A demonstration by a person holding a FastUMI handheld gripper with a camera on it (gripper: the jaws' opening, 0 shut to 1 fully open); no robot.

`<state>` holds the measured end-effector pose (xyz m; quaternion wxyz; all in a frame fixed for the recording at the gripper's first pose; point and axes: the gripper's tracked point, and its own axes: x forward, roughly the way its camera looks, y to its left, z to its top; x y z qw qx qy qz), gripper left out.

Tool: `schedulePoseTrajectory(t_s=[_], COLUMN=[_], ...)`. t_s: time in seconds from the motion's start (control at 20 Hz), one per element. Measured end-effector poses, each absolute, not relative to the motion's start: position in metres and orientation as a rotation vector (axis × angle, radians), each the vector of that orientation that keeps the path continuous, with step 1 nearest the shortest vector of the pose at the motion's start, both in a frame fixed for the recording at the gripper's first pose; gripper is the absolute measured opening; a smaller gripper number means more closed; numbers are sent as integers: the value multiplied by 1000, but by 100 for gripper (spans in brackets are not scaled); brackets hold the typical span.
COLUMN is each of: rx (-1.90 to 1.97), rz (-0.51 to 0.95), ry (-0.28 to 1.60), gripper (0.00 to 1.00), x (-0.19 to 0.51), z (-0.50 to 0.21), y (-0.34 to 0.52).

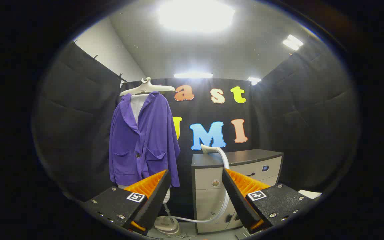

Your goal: Iron the clothes twice with a garment steamer, once on the left side and once on the right side.

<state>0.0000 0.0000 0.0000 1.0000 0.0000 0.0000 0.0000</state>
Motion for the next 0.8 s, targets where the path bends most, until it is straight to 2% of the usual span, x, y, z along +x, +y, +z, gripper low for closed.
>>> schedulePoseTrajectory(t_s=[0.8], rx=[16], rz=[10], ry=[-5], gripper=[95], x=[3], z=[0], y=[5])
